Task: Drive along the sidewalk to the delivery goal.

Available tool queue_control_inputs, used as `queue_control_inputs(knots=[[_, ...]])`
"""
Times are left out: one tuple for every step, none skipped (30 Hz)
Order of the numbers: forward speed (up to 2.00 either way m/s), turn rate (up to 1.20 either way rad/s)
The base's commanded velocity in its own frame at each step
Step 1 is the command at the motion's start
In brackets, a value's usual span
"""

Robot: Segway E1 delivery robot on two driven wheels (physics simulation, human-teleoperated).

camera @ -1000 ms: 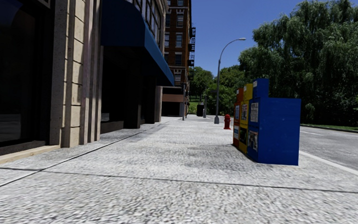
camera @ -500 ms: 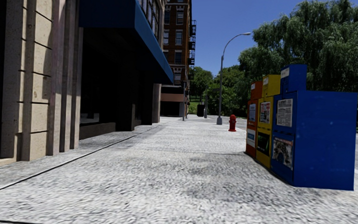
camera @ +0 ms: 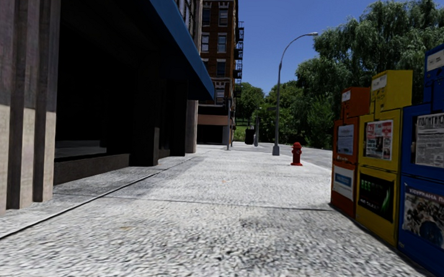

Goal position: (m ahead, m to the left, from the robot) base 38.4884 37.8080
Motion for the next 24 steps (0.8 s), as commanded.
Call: queue_control_inputs(knots=[[2.00, 0.00], [2.00, 0.00], [2.00, 0.00], [2.00, 0.00], [2.00, 0.00], [2.00, 0.00], [2.00, 0.00], [2.00, 0.00], [2.00, 0.00], [2.00, 0.00], [2.00, 0.00], [2.00, 0.00], [2.00, 0.00], [2.00, 0.00], [2.00, 0.00], [2.00, 0.00], [2.00, 0.00], [2.00, 0.00], [2.00, 0.00], [2.00, 0.00], [2.00, 0.00], [2.00, 0.00], [2.00, 0.00], [2.00, 0.00]])
